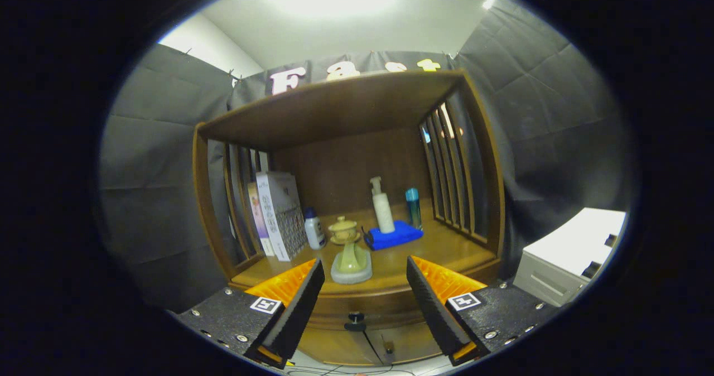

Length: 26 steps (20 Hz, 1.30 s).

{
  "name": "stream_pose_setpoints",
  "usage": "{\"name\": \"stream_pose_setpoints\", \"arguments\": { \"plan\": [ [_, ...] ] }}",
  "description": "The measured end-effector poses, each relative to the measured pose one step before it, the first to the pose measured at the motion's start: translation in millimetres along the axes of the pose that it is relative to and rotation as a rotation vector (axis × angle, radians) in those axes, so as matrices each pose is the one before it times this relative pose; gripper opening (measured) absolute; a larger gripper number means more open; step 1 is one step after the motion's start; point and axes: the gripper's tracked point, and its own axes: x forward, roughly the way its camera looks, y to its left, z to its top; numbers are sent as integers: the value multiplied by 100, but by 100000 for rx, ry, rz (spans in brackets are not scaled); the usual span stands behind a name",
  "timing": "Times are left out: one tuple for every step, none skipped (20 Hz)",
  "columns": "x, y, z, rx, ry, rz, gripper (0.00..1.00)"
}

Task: Pull open the drawer, take out the items inside it, and place them on the countertop above the cabinet.

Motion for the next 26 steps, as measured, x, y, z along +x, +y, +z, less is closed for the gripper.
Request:
{"name": "stream_pose_setpoints", "arguments": {
  "plan": [
    [-302,-26,1339,-3825,-537,-136,93],
    [-314,110,1224,-3529,-651,-185,93],
    [-351,380,880,-2956,-6,515,93],
    [-364,511,759,-1947,119,556,94],
    [-290,627,811,-1229,-455,671,94],
    [-453,807,632,-1070,-476,1344,94],
    [-464,493,670,-924,-1080,543,94],
    [-497,288,398,-684,-1121,-383,94],
    [-472,490,135,-494,-65,-81,94],
    [-507,447,103,-178,395,354,94],
    [-373,450,247,19,-128,365,94],
    [-449,271,361,601,-471,-74,95],
    [-419,238,532,1113,-1324,-2,95],
    [-396,153,423,651,-1367,47,95],
    [-256,-189,-5,241,-634,-933,95],
    [-74,-185,-30,-921,-96,-576,95],
    [-213,-141,-192,-2206,1554,307,95],
    [-272,-456,-142,-2752,1475,-1009,95],
    [30,-779,250,-1831,-215,-2525,95],
    [-122,-421,378,-557,-697,-1679,95],
    [-88,6,185,502,-756,-301,95],
    [-126,48,216,441,-716,350,95],
    [-81,-285,221,147,-435,-24,95],
    [-119,-407,37,2,-127,-663,95],
    [1,-445,-13,0,123,-1103,95],
    [-64,-372,-35,-138,-21,-938,95]
  ]
}}
